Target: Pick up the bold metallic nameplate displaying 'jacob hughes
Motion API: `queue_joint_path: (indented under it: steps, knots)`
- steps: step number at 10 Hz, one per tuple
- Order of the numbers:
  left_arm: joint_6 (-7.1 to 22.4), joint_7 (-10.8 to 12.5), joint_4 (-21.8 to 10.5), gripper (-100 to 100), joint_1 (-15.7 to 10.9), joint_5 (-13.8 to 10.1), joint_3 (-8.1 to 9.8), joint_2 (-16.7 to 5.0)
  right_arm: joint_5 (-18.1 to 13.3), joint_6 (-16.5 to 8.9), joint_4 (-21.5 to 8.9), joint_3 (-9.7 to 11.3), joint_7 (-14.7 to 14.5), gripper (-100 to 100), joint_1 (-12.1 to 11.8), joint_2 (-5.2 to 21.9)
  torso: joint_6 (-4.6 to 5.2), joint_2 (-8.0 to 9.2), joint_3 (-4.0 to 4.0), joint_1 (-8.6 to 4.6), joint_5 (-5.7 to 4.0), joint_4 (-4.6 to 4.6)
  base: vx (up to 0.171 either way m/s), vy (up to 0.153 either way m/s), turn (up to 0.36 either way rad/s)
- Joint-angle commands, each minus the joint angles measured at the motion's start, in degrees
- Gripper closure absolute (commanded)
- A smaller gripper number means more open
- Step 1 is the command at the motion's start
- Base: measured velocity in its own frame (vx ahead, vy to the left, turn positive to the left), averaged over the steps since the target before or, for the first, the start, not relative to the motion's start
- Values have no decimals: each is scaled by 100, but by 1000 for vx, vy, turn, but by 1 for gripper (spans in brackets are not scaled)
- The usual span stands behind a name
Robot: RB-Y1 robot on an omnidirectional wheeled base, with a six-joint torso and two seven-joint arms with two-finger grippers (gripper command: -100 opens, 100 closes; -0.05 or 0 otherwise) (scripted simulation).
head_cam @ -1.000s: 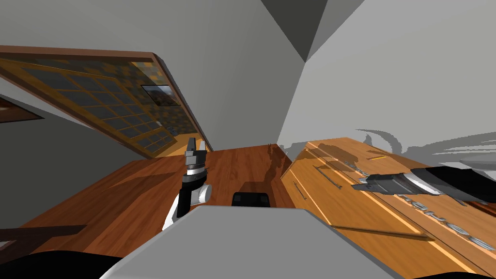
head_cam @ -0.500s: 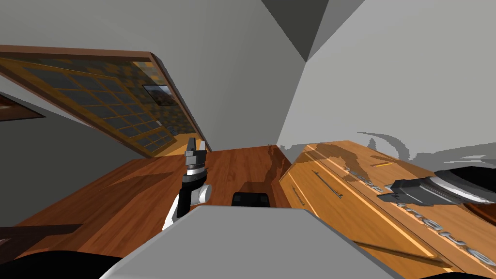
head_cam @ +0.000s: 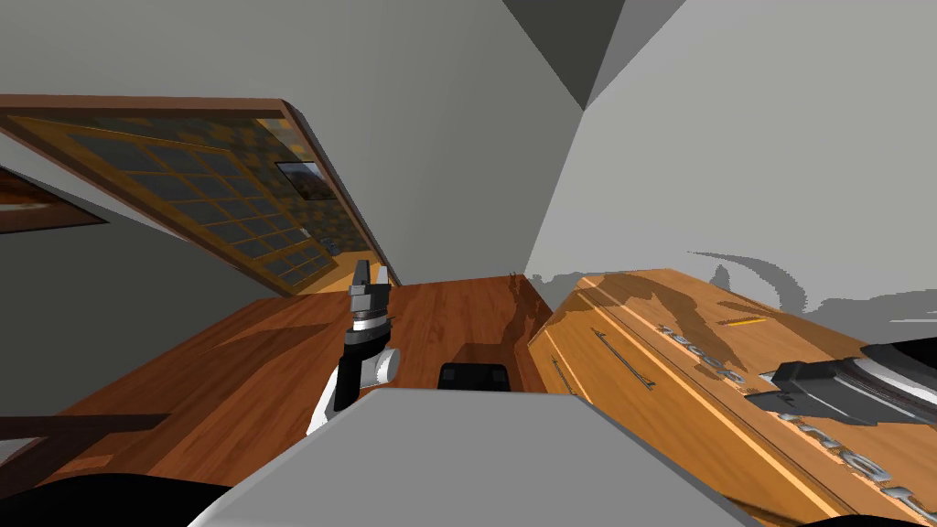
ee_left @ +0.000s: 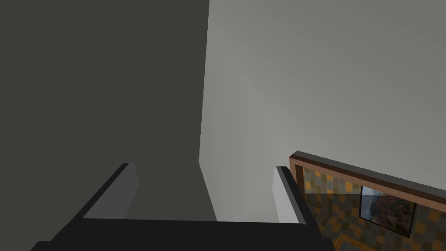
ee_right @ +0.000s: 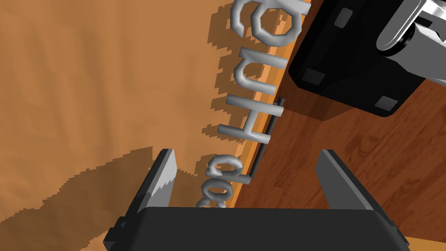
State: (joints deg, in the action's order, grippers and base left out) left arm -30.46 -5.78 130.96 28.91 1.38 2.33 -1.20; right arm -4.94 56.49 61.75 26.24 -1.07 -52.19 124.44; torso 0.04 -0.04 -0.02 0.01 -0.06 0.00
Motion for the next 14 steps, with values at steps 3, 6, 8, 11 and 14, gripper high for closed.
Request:
queue_joint_path:
  steps: [3, 6, 8, 11, 14]
  knots:
    - [0, 0, 0, 0, 1, 0, 0, 0, 47, 205, -505, -109, -296, -100, -327, -461, 2, -2, -1, 12, 4, 0, 39, 38, 88]
    - [0, 0, 0, 0, 1, 0, 0, 0, 103, 290, -767, -61, -510, -100, -452, -768, 2, -1, -1, 13, 6, 0, 34, 32, 87]
    - [0, 0, 0, 0, 1, 0, 0, 0, 159, 375, -1030, -13, -724, -100, -578, -1062, 2, 5, 2, 6, 4, 1, 25, 18, 102]
    - [0, 0, 0, 0, 1, 0, 0, 0, 186, 417, -1161, 11, -830, -100, -641, -1229, 1, -1, -1, 10, 5, 0, 37, 24, 68]
    - [0, 0, 0, 0, 1, 0, 1, 0, 176, 424, -1166, -9, -820, 100, -652, -1230, 2, 9, 5, 4, 4, 2, 3, 3, -3]
